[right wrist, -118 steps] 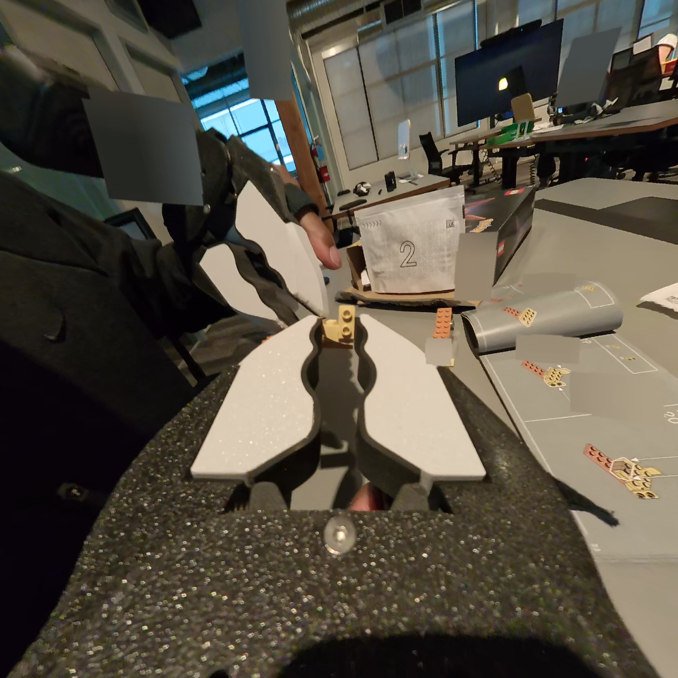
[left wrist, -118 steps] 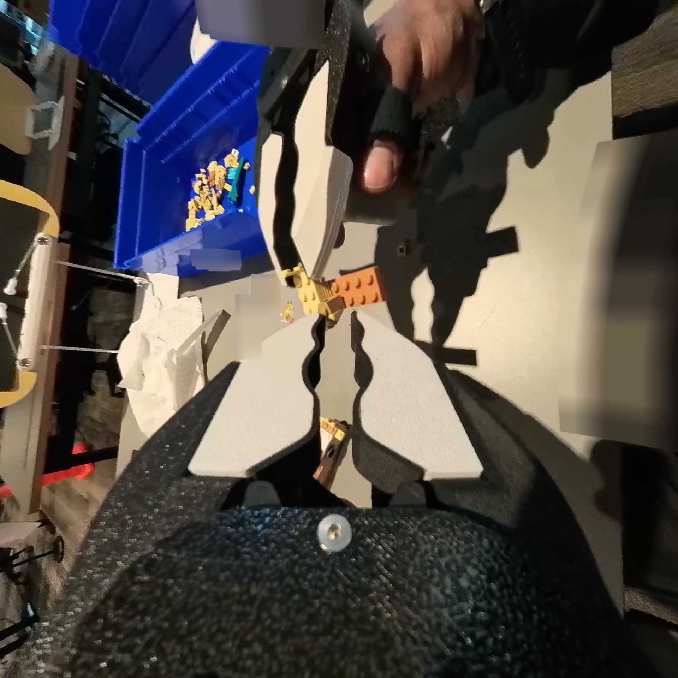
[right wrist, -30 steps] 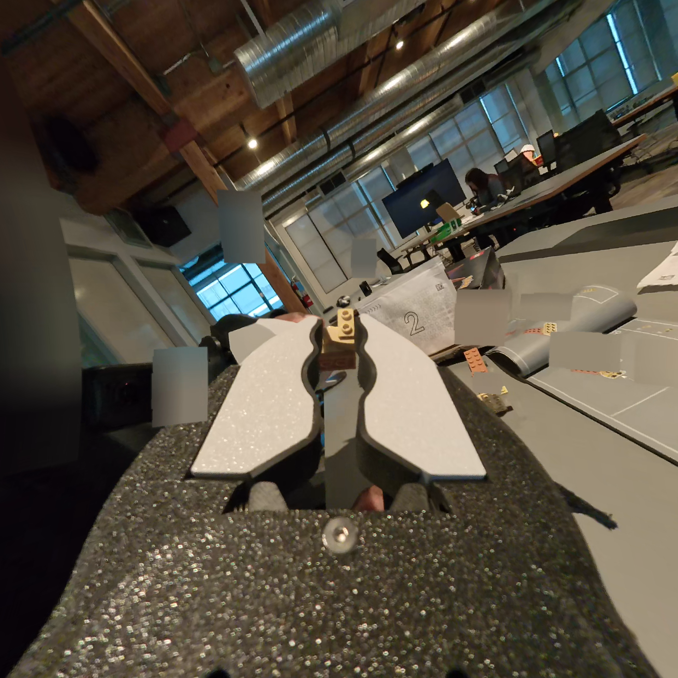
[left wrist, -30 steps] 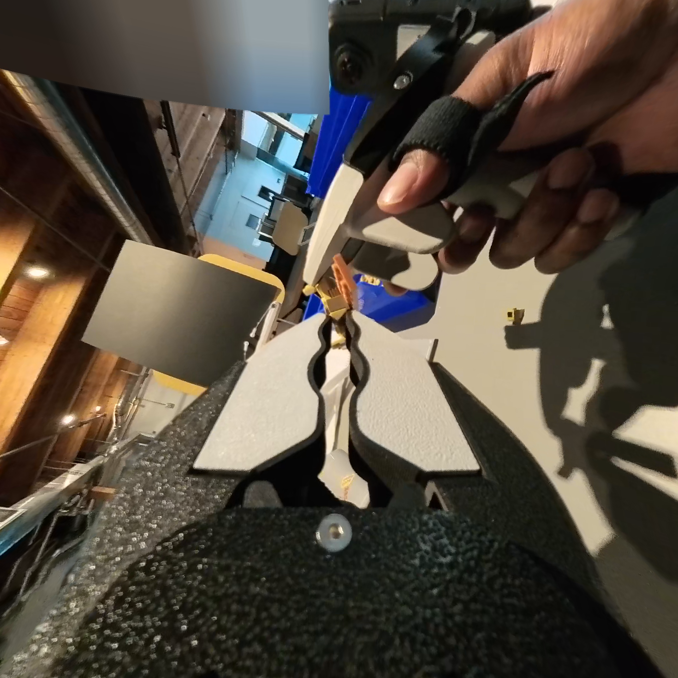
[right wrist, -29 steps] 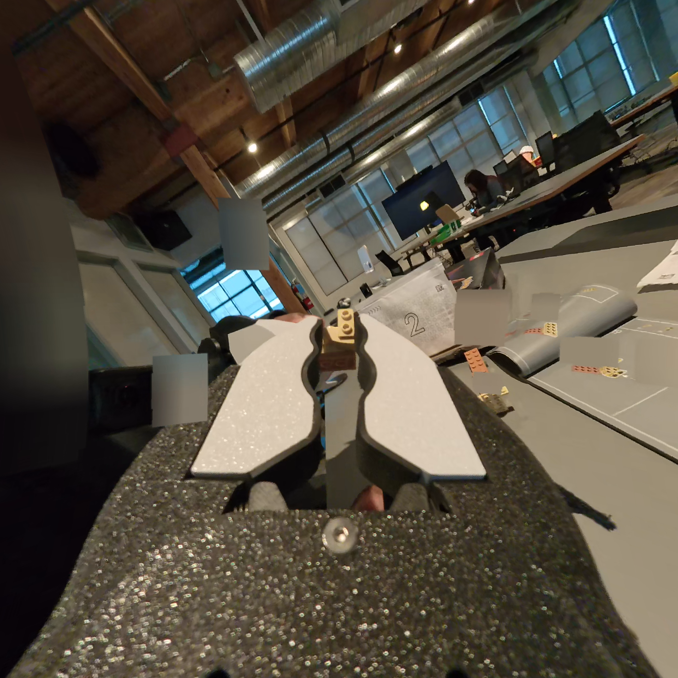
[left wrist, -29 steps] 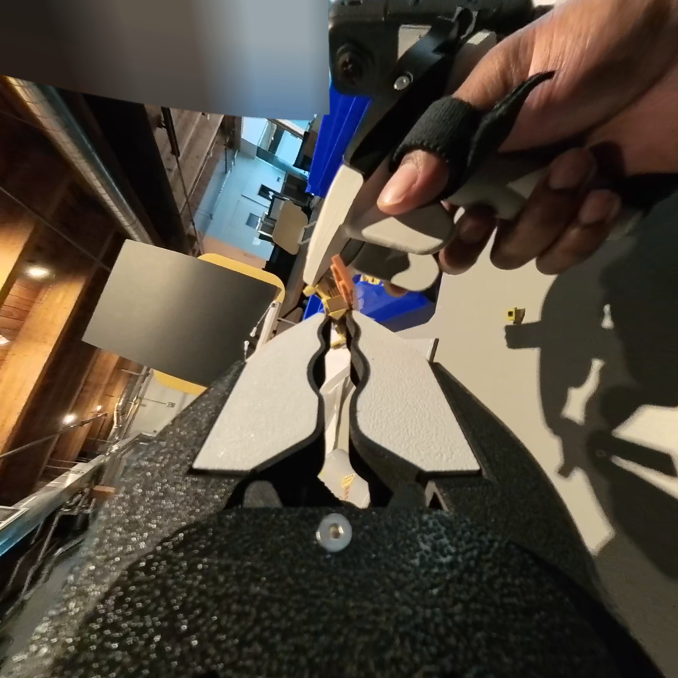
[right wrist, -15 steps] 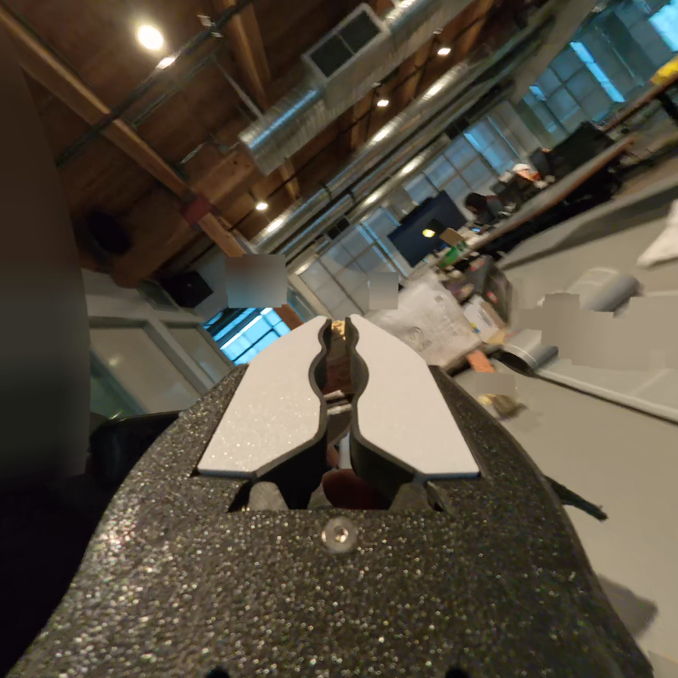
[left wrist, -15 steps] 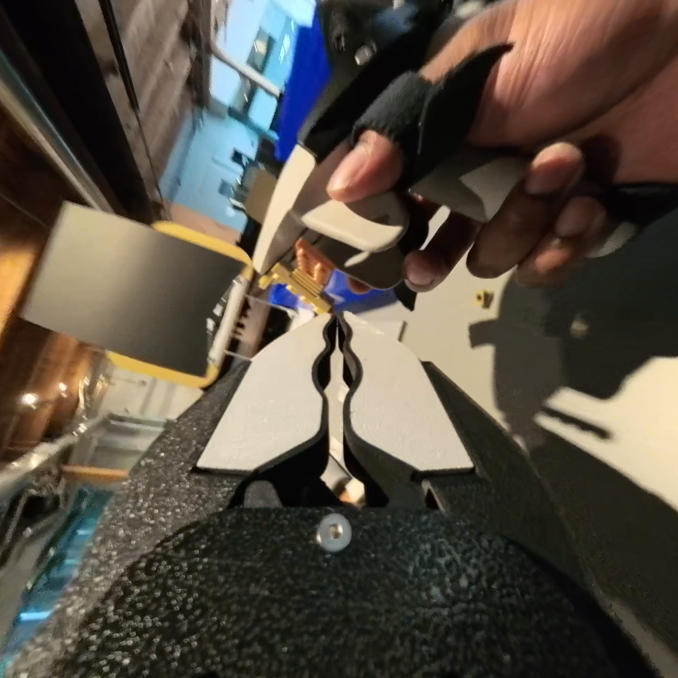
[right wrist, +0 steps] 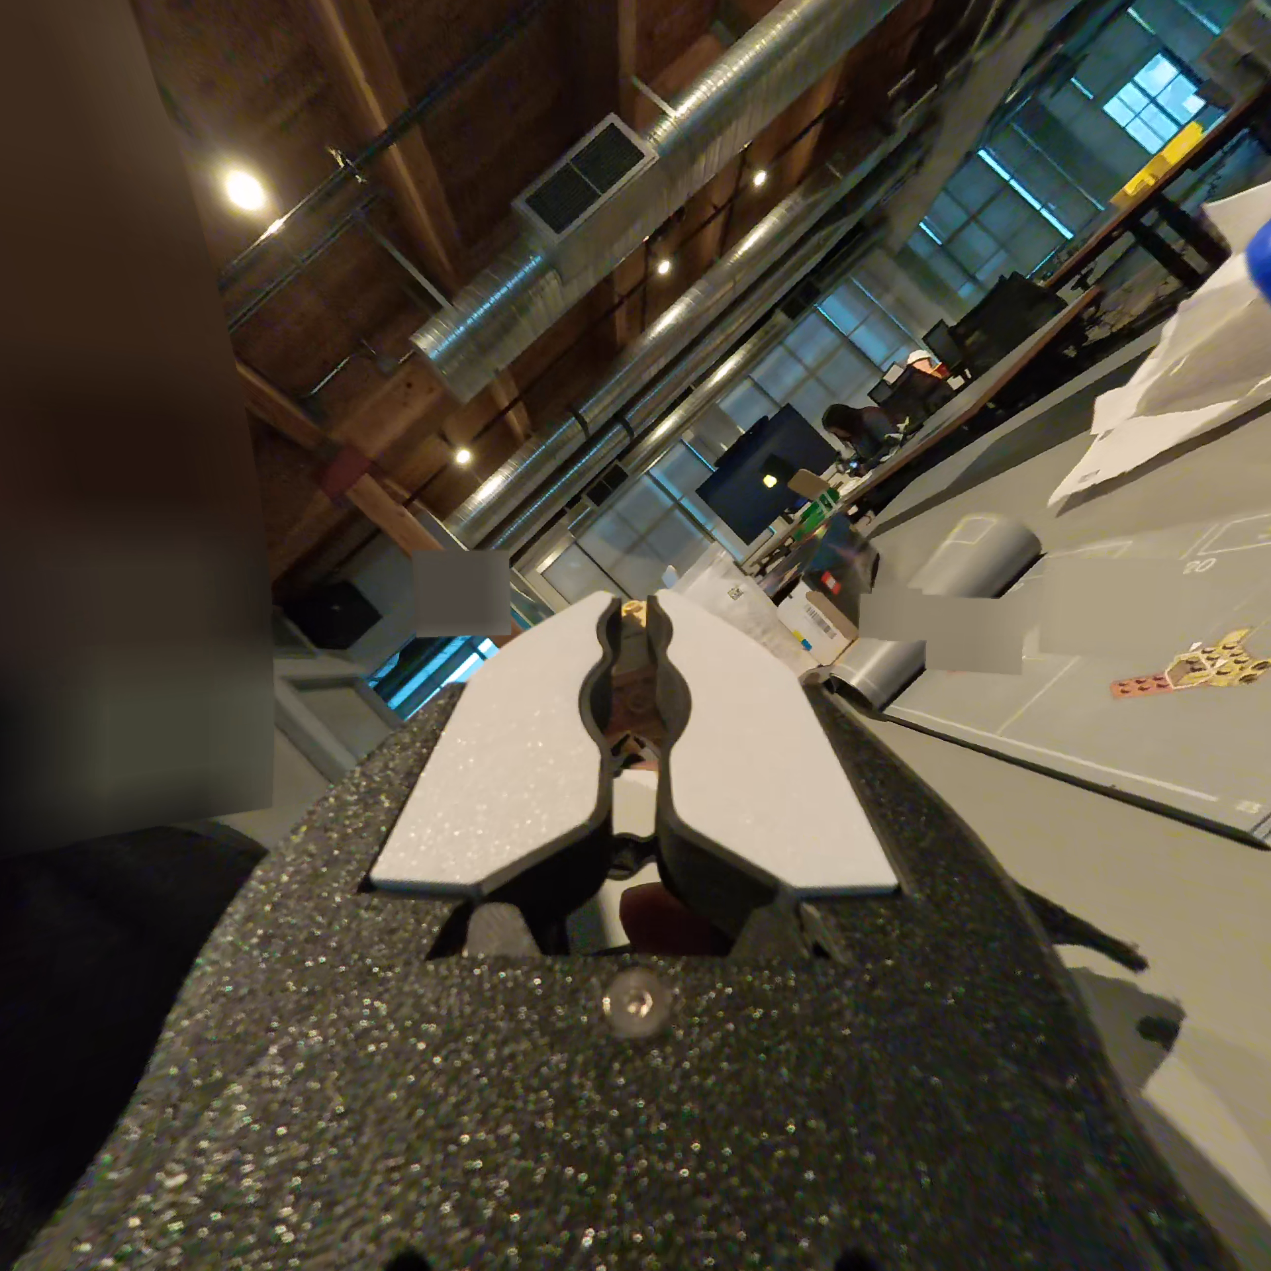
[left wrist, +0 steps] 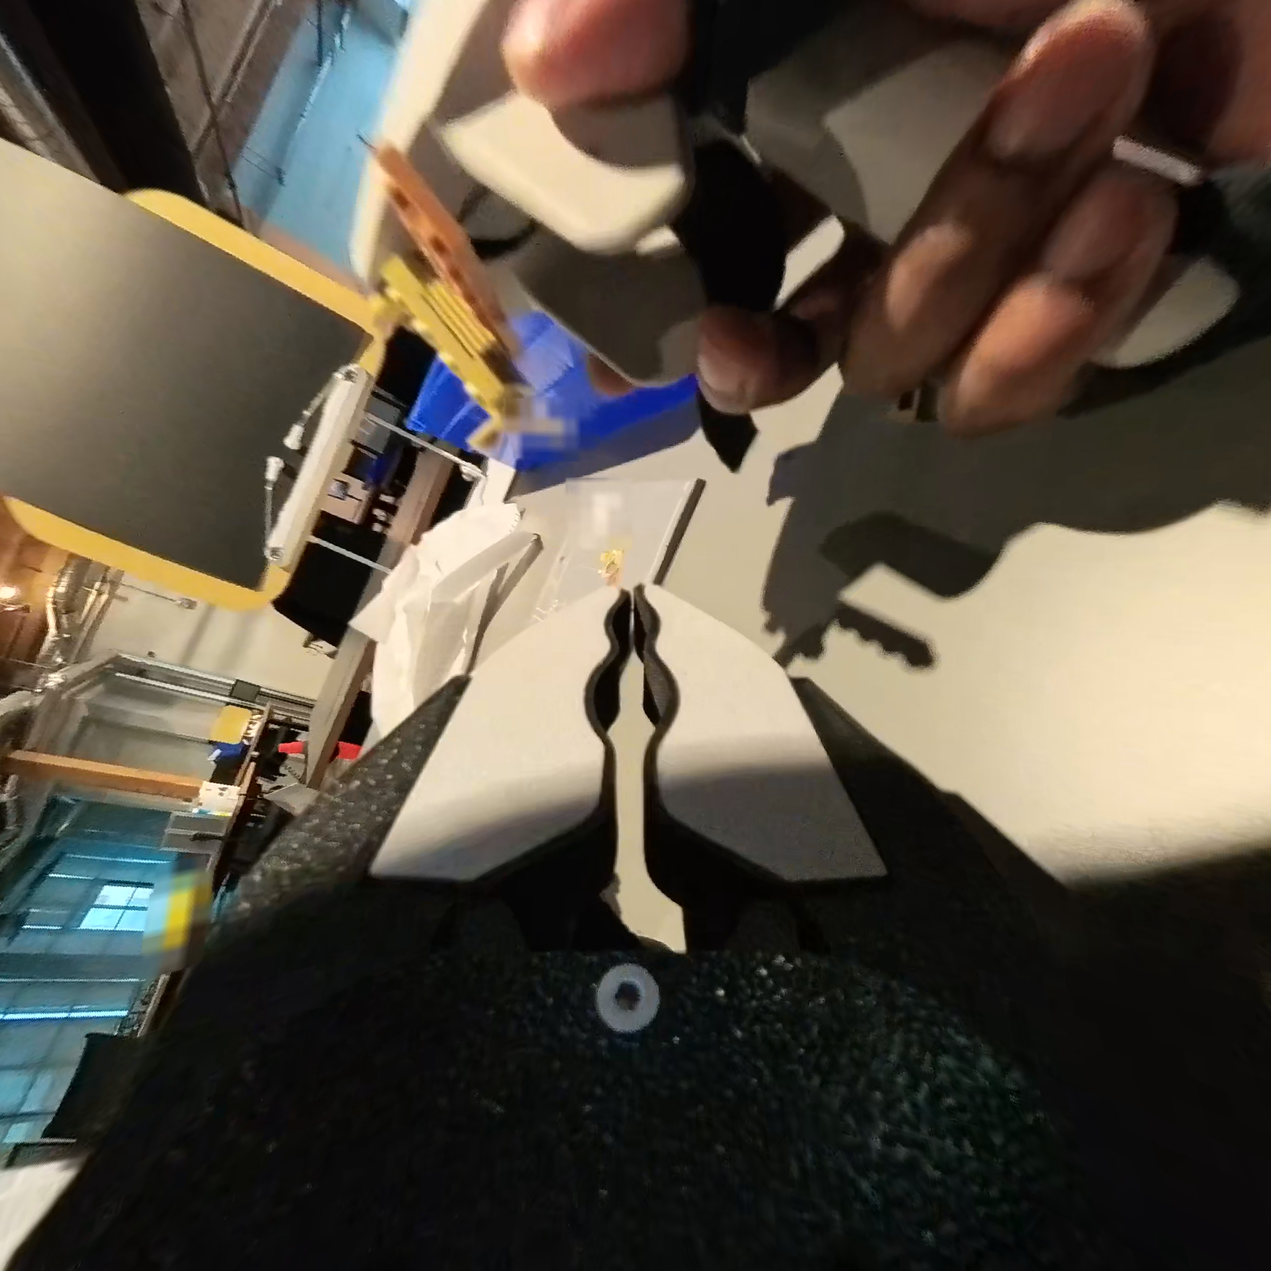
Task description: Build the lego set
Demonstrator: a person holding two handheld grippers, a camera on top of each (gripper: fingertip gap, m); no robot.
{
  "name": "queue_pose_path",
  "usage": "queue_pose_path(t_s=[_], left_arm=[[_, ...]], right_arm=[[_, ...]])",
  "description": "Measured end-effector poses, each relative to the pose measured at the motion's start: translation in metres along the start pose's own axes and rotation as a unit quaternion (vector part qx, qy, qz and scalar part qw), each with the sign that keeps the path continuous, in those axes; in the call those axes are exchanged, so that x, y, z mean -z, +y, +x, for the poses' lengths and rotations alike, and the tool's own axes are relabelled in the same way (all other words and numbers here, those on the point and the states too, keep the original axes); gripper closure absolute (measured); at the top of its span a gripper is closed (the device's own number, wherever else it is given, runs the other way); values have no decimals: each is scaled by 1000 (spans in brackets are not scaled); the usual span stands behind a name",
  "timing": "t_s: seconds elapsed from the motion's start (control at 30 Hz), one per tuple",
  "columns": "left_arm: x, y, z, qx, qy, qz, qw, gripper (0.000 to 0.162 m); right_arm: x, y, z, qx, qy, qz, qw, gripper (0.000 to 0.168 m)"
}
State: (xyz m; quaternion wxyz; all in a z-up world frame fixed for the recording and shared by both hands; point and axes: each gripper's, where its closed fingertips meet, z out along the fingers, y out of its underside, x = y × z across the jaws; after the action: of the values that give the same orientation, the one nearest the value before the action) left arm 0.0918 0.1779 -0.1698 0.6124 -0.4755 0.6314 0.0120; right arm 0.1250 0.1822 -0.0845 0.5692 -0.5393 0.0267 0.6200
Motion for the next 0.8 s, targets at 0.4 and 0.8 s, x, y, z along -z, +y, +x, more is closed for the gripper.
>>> queue_pose_path(t_s=[0.4,0.8], left_arm=[[1,2,29,-33,95,0,995,159],[-2,5,44,-44,144,-11,989,160]], right_arm=[[14,12,10,-22,41,-91,995,162],[42,71,29,35,139,-331,933,162]])
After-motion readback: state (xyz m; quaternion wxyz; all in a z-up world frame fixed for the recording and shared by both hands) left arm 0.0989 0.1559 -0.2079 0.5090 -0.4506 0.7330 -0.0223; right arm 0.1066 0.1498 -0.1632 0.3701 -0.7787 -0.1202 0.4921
